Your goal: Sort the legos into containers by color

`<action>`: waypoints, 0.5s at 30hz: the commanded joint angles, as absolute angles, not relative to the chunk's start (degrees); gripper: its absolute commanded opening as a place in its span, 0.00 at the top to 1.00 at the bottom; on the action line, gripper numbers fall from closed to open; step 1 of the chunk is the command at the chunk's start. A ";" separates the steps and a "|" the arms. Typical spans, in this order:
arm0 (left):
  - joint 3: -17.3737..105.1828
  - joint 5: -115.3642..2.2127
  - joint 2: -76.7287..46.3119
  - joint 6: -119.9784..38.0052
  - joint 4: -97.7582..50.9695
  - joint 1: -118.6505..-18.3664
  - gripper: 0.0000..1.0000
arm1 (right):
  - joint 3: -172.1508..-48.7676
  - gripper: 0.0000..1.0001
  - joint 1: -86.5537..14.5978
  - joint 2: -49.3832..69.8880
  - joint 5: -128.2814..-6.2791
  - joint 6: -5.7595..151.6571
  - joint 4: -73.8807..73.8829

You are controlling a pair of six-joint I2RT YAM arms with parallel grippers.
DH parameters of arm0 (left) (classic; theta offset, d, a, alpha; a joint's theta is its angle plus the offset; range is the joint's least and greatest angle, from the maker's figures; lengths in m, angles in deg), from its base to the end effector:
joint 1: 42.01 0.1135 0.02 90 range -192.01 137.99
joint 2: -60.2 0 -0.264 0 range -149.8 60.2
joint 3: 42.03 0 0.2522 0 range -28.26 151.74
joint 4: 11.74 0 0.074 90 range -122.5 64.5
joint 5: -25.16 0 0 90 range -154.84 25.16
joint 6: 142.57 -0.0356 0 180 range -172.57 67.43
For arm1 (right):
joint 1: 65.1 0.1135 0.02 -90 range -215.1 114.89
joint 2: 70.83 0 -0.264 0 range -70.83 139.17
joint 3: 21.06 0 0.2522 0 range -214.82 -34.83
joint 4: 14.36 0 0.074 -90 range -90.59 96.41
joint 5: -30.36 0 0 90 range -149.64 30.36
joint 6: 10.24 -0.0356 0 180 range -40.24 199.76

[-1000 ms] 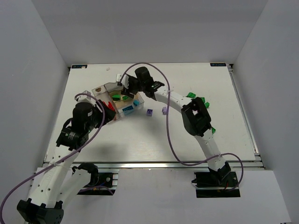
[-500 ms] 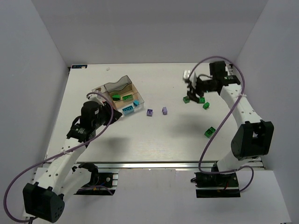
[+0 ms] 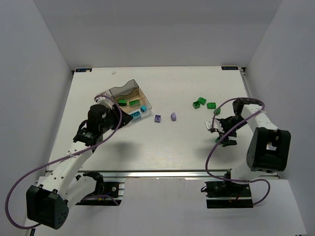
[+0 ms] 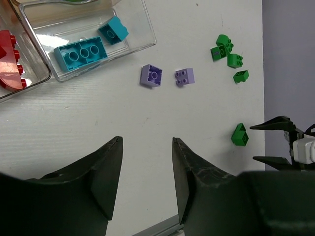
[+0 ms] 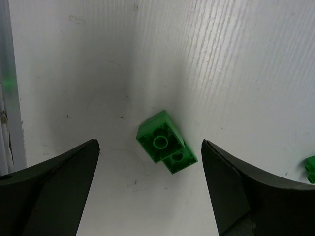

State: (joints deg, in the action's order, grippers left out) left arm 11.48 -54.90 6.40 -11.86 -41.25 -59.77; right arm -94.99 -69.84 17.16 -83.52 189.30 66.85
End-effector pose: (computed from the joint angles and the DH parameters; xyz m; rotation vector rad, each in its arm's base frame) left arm 0.1990 -0.0702 0.2711 -0.3261 2.1593 -0.7830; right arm 0.2459 -0.0059 0.2100 -2.2089 1.7356 0.4309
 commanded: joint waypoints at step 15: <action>8.65 -56.75 8.61 -9.76 -40.09 -60.03 0.45 | -88.88 0.19 -71.08 19.87 -77.57 204.57 51.71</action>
State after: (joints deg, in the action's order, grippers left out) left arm 9.52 -55.82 7.53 -10.26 -40.55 -59.77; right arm -88.32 -70.78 19.10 -78.69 192.71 53.84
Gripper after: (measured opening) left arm 0.554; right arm 0.824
